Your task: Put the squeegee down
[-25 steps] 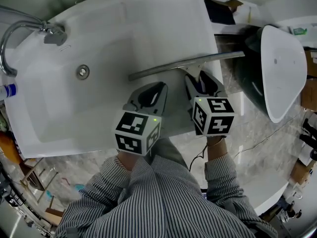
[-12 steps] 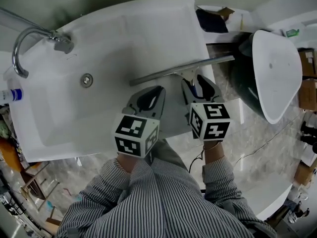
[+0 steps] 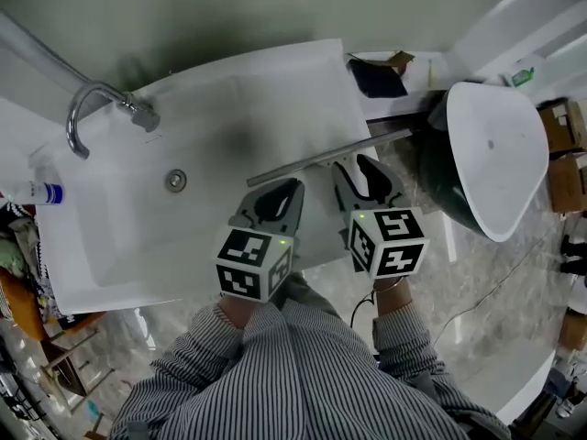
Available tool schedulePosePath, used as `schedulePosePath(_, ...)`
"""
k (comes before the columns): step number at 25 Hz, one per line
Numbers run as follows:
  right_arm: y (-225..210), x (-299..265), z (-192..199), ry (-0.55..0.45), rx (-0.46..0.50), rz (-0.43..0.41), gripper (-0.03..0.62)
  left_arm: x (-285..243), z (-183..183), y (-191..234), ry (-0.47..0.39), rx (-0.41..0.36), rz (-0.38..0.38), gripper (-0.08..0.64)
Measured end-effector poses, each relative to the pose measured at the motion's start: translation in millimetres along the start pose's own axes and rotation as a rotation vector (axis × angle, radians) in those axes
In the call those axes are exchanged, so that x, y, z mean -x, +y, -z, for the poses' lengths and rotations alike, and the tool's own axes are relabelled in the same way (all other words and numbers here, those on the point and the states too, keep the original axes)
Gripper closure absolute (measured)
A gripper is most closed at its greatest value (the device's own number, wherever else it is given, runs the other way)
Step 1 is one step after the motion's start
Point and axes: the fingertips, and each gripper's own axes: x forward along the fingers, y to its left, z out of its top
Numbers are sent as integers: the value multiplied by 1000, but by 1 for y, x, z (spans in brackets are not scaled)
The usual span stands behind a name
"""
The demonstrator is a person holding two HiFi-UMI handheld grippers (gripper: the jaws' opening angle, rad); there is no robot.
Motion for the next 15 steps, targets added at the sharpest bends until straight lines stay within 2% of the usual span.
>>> schedulePosePath(8, 9, 42, -52, -162, 21, 12, 532, 25, -40, -10, -95, -68, -6, 532)
schedulePosePath(15, 21, 84, -98, -338, 47, 17, 568, 49, -75, -26, -212, -98, -6, 532)
